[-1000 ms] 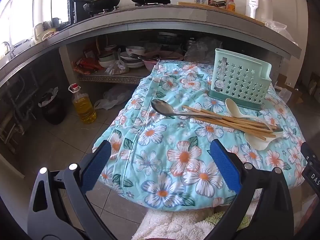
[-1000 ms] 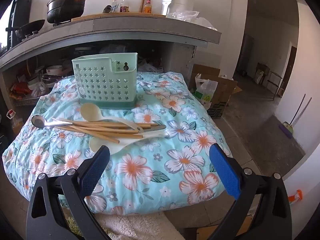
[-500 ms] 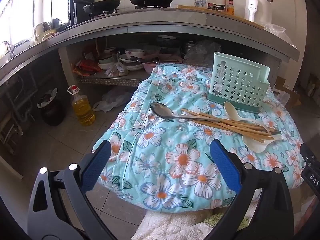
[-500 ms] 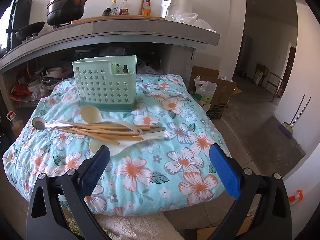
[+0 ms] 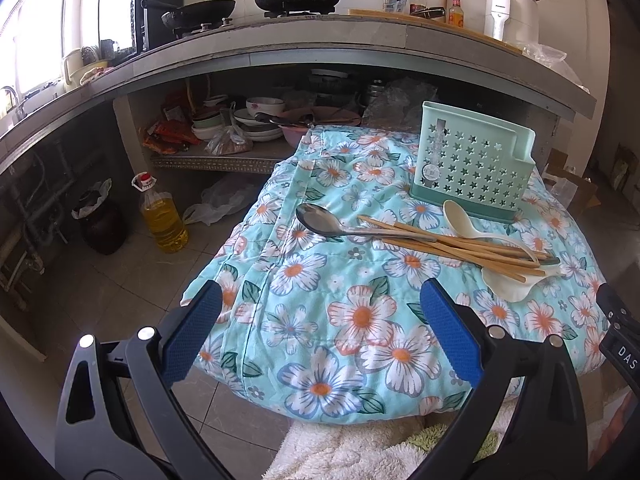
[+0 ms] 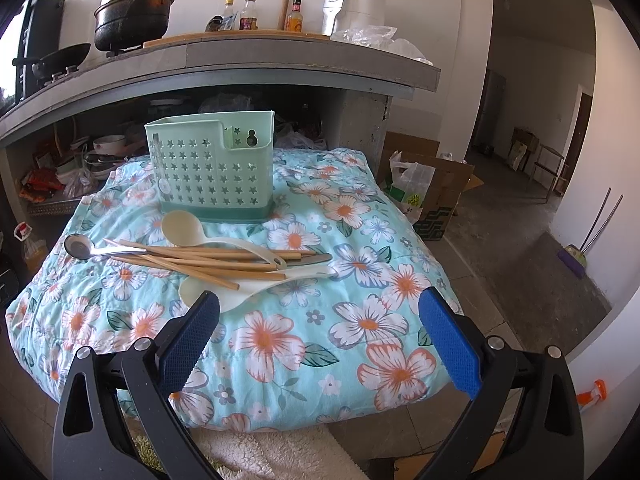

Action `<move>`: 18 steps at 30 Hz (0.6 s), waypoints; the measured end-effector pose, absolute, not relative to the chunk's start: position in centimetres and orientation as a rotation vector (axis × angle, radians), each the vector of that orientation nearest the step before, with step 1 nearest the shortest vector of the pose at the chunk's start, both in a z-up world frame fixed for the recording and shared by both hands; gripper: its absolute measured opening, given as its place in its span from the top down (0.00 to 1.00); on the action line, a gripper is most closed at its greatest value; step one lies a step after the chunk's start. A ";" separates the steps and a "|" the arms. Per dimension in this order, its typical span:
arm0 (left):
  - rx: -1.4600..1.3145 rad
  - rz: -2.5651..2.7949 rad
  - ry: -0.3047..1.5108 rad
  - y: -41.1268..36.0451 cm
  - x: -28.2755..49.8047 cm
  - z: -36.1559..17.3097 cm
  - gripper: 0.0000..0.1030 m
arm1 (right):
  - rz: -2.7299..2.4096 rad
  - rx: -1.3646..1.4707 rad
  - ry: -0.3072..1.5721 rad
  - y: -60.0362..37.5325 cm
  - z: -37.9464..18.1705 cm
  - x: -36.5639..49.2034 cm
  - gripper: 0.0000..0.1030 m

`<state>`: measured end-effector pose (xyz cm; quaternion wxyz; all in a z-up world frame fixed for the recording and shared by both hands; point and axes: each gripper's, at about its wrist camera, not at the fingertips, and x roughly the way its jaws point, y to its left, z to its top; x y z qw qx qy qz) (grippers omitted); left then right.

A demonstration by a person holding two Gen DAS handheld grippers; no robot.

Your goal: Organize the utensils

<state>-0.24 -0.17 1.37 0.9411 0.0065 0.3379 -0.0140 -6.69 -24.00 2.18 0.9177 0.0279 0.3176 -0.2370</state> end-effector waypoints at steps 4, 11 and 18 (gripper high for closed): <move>0.014 -0.028 0.684 -0.3 -0.3 1.2 0.07 | -0.478 0.056 0.658 -23.9 2.0 -6.6 0.06; 0.026 -0.038 0.678 -0.7 -0.4 1.2 0.07 | -0.476 0.055 0.644 -23.9 2.1 -6.8 0.06; 0.020 -0.034 0.677 -0.7 -0.4 1.2 0.07 | -0.474 0.044 0.630 -23.6 2.3 -6.9 0.06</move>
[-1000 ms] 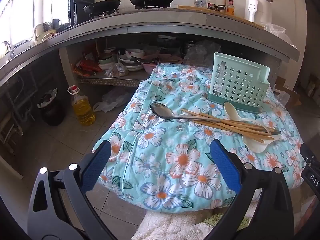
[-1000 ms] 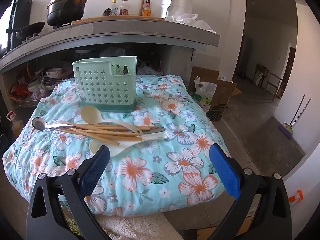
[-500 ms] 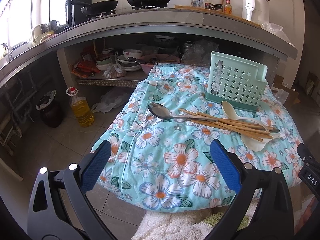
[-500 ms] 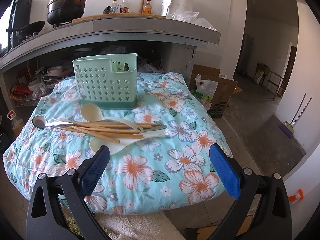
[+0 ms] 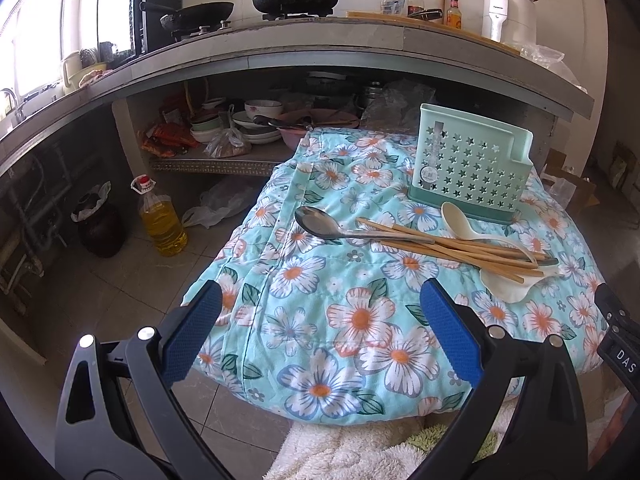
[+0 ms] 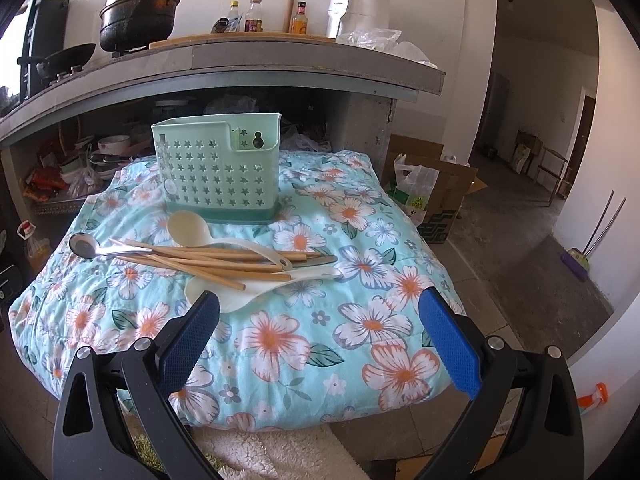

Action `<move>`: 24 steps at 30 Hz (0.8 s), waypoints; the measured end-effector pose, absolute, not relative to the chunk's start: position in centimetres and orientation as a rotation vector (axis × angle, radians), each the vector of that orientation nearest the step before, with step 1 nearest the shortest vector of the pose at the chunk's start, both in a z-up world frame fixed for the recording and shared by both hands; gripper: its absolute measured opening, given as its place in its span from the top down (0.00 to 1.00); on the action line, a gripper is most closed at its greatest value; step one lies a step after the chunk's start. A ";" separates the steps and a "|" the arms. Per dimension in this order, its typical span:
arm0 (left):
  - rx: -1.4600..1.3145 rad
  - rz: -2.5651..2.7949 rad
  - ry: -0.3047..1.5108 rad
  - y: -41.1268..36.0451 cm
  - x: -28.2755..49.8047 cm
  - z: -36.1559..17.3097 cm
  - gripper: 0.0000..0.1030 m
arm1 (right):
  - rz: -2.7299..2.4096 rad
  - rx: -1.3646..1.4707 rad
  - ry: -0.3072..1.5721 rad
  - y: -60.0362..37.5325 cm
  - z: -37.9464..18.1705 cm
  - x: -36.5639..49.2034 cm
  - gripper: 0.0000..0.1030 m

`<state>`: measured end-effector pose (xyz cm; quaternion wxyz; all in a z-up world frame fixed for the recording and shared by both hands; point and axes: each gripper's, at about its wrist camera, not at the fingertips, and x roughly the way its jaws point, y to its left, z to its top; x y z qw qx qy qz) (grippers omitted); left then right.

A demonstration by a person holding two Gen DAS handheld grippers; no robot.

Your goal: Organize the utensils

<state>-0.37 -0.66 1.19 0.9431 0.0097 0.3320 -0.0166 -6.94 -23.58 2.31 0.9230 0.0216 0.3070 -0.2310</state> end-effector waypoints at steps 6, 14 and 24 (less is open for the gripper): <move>0.020 -0.034 0.677 -0.6 -0.4 1.1 0.07 | -0.474 0.043 0.622 -23.6 2.5 -6.9 0.06; 0.021 -0.036 0.676 -0.5 -0.4 1.0 0.07 | -0.473 0.042 0.623 -23.6 2.5 -6.9 0.06; 0.020 -0.035 0.678 -0.4 -0.5 1.0 0.07 | -0.473 0.042 0.622 -23.6 2.5 -6.9 0.06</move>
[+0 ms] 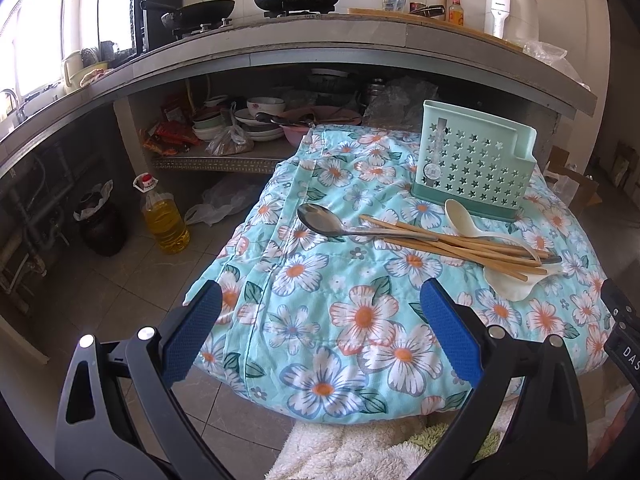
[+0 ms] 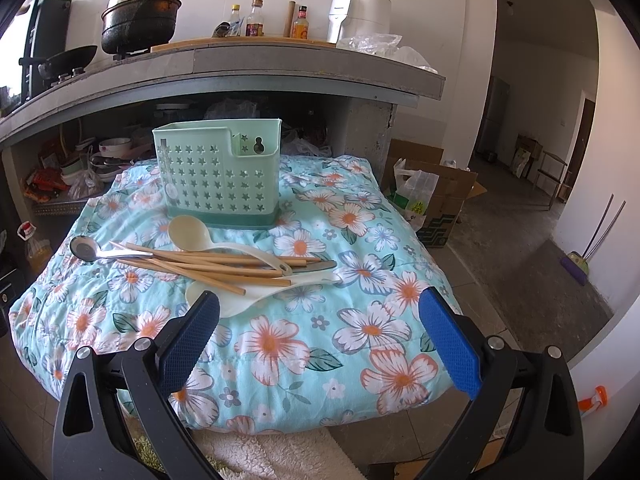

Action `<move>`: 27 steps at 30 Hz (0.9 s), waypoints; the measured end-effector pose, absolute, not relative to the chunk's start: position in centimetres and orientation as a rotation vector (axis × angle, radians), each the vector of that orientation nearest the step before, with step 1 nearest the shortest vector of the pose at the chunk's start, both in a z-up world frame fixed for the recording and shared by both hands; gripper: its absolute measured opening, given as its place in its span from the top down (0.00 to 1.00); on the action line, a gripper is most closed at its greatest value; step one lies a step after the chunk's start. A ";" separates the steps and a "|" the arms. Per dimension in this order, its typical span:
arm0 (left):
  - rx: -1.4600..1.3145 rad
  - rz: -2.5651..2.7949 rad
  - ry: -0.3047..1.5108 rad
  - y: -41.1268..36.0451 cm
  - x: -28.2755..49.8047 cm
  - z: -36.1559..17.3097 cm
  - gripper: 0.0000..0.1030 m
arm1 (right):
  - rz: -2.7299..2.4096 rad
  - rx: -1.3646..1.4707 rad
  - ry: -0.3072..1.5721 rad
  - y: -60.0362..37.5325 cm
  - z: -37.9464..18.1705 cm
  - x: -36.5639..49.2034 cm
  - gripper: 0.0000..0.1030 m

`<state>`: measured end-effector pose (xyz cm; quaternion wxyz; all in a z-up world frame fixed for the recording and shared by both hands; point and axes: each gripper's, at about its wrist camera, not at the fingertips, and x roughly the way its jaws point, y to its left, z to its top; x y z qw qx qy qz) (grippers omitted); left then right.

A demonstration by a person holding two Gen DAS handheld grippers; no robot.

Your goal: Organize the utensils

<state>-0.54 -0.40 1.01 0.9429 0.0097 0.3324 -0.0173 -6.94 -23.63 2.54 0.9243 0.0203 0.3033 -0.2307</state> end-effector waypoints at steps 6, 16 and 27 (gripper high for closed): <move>0.019 -0.032 0.679 0.0 -0.7 0.9 0.07 | -0.474 0.043 0.622 -23.6 2.6 -6.9 0.06; 0.014 -0.036 0.693 0.6 -0.7 0.2 0.07 | -0.464 0.038 0.623 -23.5 2.7 -6.9 0.06; 0.059 -0.039 0.817 0.0 3.1 -3.3 0.07 | -0.271 -0.025 0.742 -23.0 -1.4 -3.5 0.06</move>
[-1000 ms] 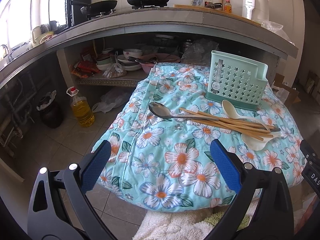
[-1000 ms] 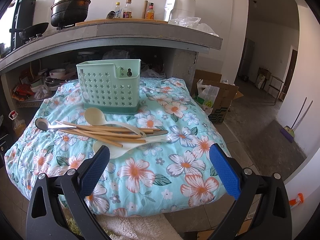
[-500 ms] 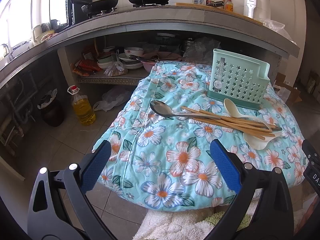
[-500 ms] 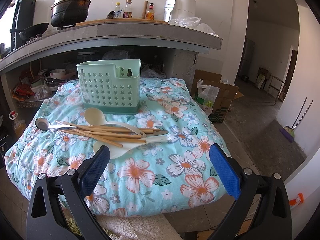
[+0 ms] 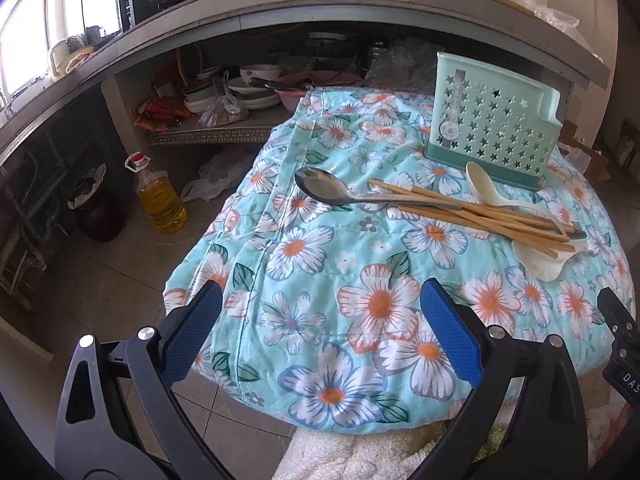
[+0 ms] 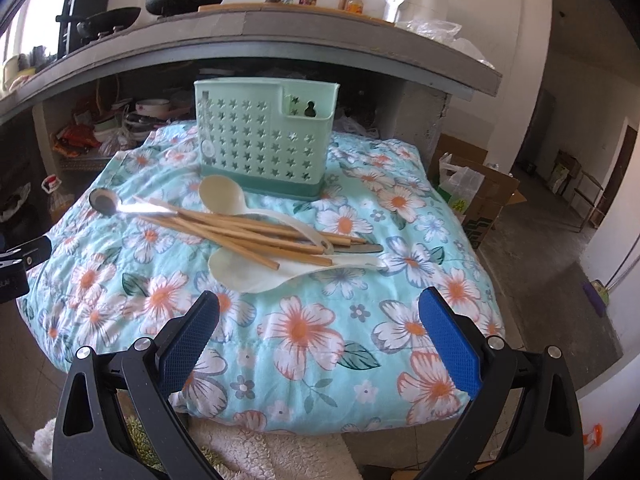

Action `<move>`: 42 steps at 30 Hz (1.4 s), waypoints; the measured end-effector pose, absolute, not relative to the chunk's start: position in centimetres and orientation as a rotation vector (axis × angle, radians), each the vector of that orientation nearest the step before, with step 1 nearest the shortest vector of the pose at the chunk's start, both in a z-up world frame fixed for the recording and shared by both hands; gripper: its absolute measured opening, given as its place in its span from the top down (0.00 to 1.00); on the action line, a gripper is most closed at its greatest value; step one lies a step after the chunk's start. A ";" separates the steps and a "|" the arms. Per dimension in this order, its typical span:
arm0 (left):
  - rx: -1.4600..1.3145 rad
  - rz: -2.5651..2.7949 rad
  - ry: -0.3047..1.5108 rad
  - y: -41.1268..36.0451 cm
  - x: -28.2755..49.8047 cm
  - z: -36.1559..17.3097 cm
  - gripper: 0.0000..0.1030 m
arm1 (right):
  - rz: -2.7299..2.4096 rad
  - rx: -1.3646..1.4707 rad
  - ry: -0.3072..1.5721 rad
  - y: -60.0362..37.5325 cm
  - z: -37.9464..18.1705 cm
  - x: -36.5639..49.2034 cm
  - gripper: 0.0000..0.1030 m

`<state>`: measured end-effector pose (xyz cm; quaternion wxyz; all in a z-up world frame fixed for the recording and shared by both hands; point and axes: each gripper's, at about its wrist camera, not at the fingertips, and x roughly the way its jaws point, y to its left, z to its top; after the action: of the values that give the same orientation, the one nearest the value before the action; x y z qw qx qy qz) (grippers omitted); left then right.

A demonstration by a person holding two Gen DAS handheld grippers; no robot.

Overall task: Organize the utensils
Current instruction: 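Move the left gripper to the metal spoon and grasp its handle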

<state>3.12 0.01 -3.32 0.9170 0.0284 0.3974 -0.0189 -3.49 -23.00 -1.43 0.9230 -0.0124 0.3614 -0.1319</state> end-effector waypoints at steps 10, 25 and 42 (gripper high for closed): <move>0.086 -0.115 0.999 -1.8 8.5 -8.2 0.07 | -0.125 0.045 0.837 -23.1 -5.7 0.8 0.06; 0.108 -0.132 0.985 -1.7 8.6 -9.8 0.07 | -0.042 0.066 0.909 -23.1 -7.9 1.7 0.06; -0.180 -0.217 0.911 4.5 17.9 -5.8 0.52 | -0.024 0.079 0.907 -23.4 -7.8 1.6 0.06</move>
<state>17.89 4.52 -5.79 0.8885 -0.0867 0.4384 -0.1043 1.64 -23.35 -7.83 0.8981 0.0384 0.4379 -0.0117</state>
